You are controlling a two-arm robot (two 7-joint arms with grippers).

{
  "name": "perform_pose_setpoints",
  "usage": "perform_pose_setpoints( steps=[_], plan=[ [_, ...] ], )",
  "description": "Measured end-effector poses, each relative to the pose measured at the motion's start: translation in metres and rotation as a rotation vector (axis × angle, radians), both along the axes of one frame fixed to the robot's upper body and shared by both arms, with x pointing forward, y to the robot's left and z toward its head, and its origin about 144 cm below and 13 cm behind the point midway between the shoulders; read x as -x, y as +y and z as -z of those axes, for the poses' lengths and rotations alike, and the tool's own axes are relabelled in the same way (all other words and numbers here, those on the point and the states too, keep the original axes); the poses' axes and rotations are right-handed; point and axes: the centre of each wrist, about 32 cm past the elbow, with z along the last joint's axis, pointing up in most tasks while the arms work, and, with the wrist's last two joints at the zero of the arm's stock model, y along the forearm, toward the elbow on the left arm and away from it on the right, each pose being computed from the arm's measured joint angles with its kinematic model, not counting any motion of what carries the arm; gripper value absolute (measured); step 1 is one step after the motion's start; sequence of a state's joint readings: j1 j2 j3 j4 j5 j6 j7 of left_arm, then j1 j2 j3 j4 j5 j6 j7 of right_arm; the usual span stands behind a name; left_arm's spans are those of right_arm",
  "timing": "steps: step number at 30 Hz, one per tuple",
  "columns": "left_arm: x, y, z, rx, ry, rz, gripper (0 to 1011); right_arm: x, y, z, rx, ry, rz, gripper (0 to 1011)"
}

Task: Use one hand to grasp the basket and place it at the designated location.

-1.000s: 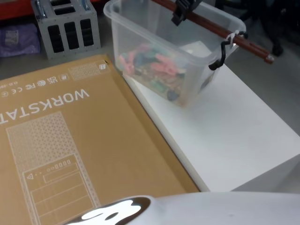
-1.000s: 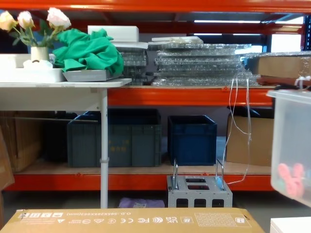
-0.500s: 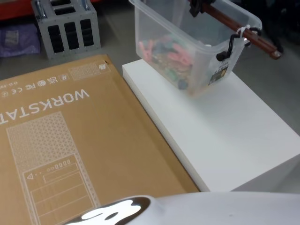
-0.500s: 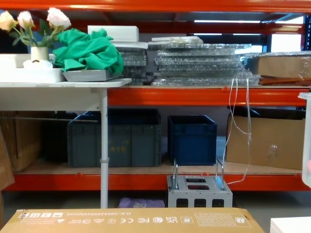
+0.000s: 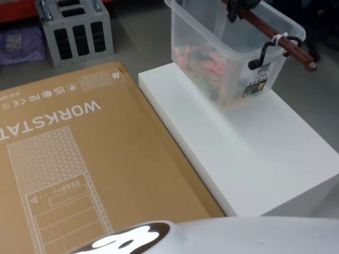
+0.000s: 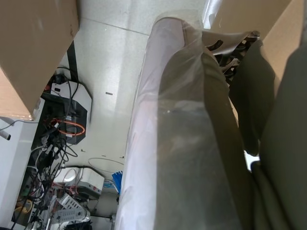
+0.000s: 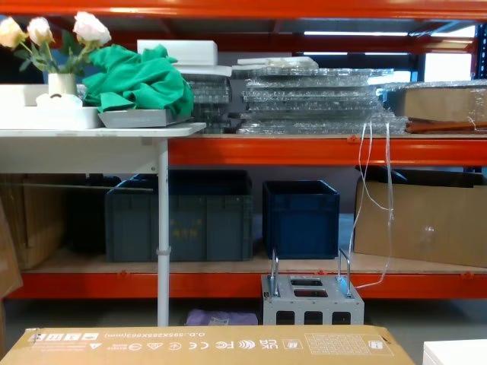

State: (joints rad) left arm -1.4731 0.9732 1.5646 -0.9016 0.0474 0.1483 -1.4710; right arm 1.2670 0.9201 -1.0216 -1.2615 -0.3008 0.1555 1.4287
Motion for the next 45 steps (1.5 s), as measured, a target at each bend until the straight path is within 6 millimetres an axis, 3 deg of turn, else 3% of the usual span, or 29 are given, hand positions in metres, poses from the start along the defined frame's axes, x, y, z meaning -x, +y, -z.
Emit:
perform_pose_setpoints(
  steps=[23,45],
  plan=[
    [0.000,0.000,0.000,0.000,0.000,0.000,0,-0.009,-0.014,0.034,0.010,0.054,0.097,234],
    [0.000,0.000,0.000,0.000,0.000,0.000,0,-0.015,-0.009,0.065,0.018,0.132,0.063,234]
  ],
)
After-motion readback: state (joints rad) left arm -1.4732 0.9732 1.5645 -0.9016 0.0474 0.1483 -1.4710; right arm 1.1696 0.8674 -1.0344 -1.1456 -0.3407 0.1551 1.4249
